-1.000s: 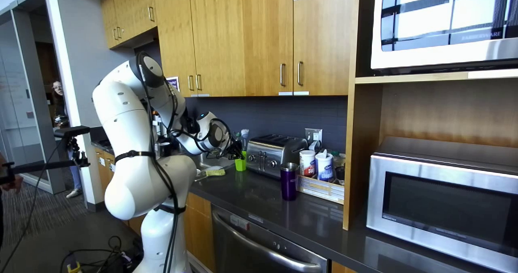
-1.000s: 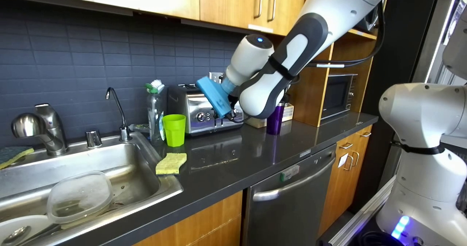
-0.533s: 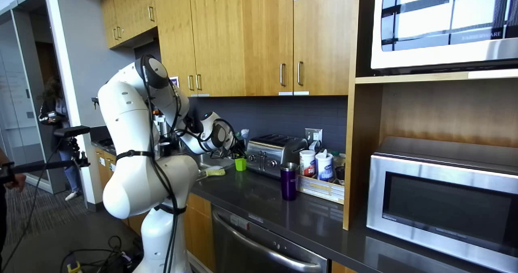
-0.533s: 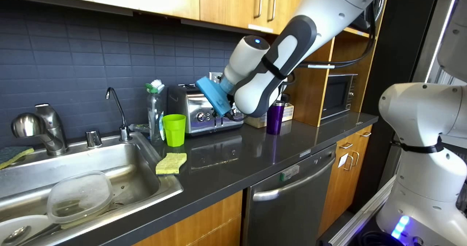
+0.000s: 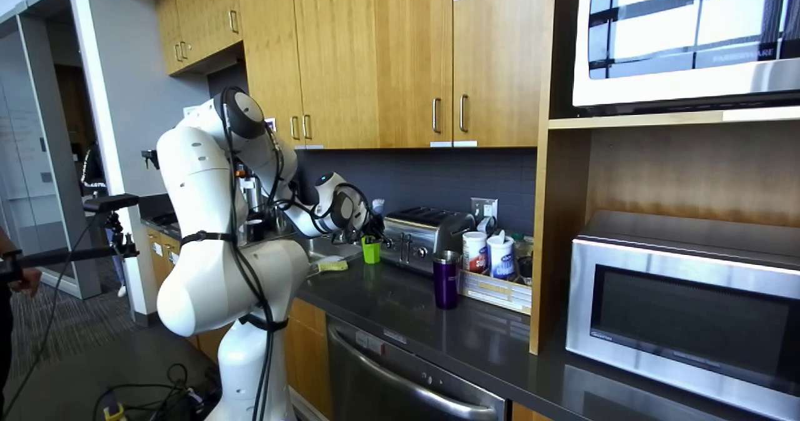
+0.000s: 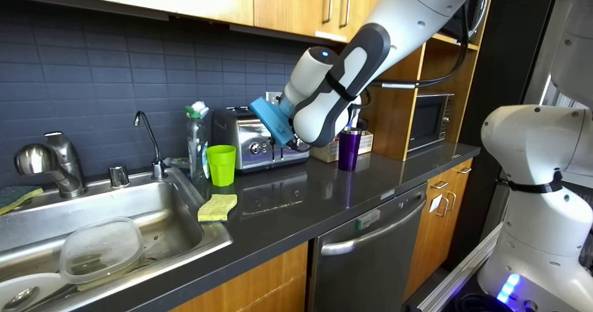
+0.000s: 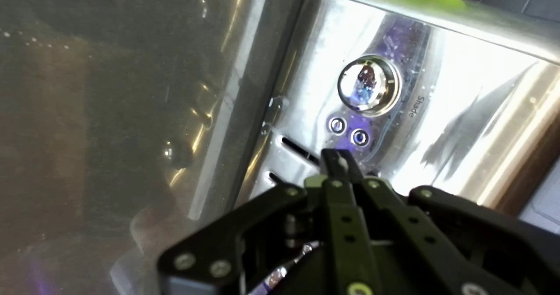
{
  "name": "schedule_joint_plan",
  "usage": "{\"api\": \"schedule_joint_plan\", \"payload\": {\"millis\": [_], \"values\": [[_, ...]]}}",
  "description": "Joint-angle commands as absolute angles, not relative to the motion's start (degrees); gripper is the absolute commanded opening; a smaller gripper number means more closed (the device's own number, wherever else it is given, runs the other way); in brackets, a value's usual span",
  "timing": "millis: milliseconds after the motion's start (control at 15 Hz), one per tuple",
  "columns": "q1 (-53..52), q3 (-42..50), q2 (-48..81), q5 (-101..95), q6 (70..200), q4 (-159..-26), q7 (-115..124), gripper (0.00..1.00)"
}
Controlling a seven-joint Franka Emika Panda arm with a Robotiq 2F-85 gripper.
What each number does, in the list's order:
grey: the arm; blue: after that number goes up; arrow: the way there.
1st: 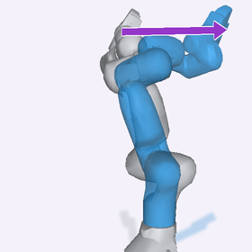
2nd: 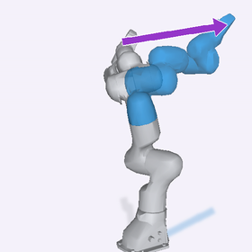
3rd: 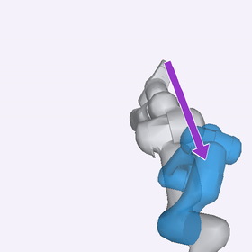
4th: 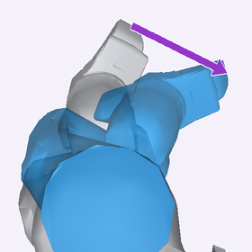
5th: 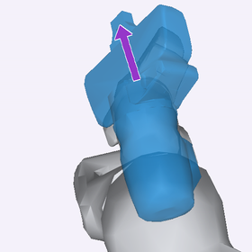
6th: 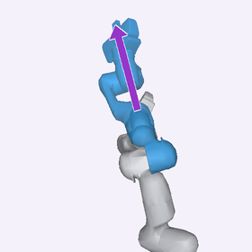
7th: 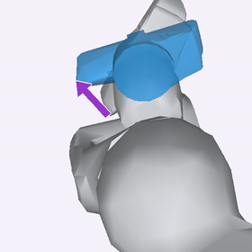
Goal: Press a button on the left side of the toaster
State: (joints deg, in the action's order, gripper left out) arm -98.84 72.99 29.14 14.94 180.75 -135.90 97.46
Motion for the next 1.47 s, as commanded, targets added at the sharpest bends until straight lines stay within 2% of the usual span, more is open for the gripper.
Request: {"api": "schedule_joint_plan", "payload": {"millis": [0,600,1000,1400], "values": [[-96.6,71.2,30.3,17.0,182.1,-134.7,95.1,0.0],[-89.1,65.5,29.3,17.0,182.9,-131.5,91.2,0.0],[-82.1,58.4,28.6,17.0,183.8,-129.3,89.9,0.0],[-81.3,58.0,29.6,15.4,183.3,-128.8,91.6,0.0]]}}
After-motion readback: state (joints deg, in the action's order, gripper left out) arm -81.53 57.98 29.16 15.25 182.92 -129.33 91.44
